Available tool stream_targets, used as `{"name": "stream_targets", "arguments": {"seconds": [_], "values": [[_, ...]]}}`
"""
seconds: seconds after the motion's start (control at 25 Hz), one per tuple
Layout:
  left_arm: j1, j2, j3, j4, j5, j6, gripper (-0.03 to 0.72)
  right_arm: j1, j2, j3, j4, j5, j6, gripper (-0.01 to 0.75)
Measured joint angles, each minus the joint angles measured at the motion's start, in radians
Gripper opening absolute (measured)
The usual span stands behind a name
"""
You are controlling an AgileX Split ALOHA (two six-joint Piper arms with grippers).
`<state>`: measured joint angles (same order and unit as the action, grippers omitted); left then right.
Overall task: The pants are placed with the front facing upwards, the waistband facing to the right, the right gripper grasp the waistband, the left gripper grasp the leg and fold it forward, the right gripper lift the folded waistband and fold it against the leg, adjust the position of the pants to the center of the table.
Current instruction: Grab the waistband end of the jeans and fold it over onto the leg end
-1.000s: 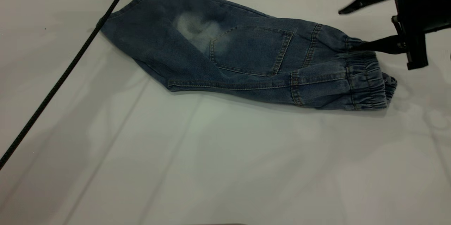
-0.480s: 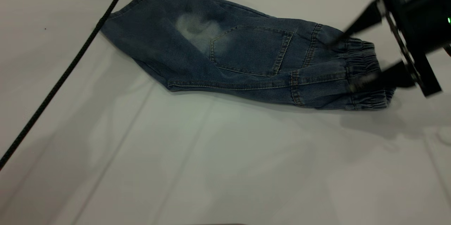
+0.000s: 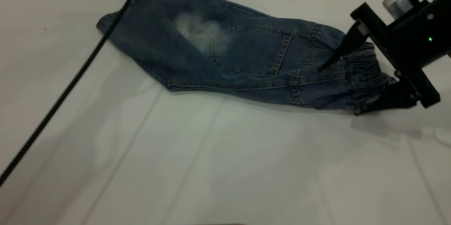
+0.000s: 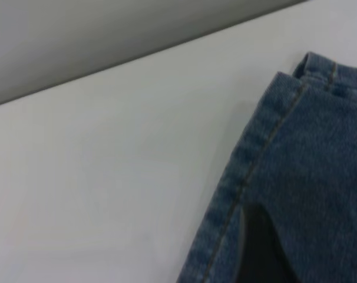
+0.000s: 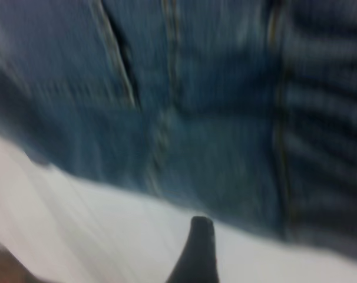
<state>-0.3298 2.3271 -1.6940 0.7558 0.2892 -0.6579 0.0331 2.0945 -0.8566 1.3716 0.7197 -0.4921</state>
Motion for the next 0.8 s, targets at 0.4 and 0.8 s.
{"name": "stream_targets", "arguments": {"seconds": [0.4,0.8], "values": [[-0.008,0.0,0.0,0.0,0.017,0.001,0.389,-0.001,0.002,0.0,-0.027,-0.058,0.184,0.575],[-0.019,0.0,0.0,-0.001,0.027,0.004,0.389,-0.001,0.002,0.0,-0.053,-0.193,0.204,0.43]]}}
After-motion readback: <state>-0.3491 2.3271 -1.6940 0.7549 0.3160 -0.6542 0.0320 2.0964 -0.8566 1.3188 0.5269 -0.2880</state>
